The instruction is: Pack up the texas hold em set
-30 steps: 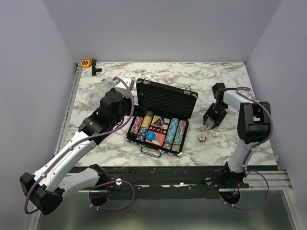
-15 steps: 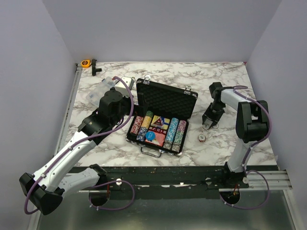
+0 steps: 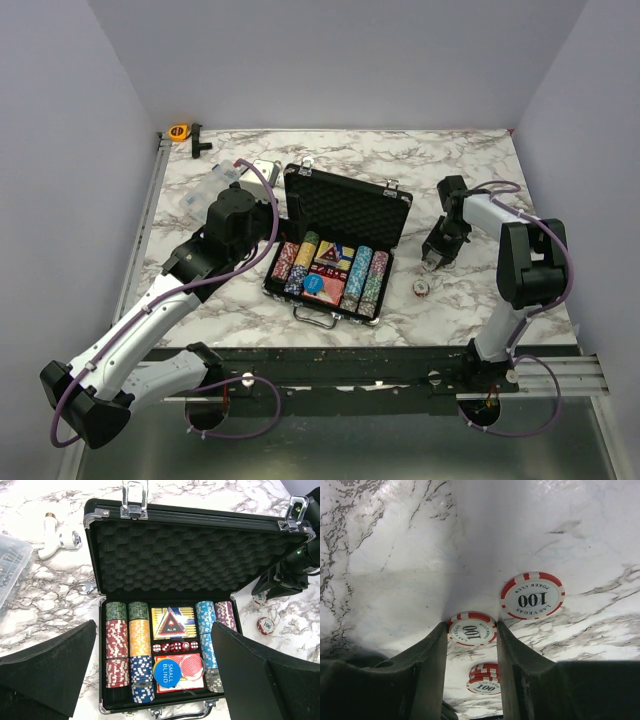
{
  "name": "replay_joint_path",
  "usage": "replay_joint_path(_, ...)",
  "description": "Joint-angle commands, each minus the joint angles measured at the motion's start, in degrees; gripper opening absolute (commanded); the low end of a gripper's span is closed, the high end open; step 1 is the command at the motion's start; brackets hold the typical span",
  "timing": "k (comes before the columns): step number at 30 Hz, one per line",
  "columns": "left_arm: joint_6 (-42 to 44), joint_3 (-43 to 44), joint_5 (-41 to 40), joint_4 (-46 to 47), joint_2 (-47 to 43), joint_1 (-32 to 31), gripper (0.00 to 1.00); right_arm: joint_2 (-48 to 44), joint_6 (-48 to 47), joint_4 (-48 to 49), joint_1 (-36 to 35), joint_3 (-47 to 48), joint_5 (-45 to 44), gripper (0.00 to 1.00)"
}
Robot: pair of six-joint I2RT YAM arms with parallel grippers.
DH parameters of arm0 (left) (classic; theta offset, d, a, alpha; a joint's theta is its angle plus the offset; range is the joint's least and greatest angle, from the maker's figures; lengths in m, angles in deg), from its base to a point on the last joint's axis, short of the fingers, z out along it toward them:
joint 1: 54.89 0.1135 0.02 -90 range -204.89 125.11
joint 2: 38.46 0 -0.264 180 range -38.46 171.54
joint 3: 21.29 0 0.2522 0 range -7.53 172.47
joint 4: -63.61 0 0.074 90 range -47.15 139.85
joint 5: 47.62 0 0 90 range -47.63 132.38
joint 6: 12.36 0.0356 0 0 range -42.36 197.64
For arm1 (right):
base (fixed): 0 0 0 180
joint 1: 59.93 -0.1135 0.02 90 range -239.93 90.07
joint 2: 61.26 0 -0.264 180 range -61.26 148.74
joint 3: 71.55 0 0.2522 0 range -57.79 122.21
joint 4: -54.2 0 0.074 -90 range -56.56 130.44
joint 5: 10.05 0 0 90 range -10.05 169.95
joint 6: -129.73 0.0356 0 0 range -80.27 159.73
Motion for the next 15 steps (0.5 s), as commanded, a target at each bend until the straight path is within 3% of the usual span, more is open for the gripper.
replay_joint_path(1,0.45,1.49,-0.32,-0.08,-0.74,-0.19,0.97,-1.07,-1.87,-0.66,-0.44,-1.34,-1.27,0.11)
replay_joint_path(15,0.08,1.41,0.38,0.05,-0.80,-0.23,0.97,-5.00,-3.96,-2.90,-0.39,-0.52,-2.41,0.10)
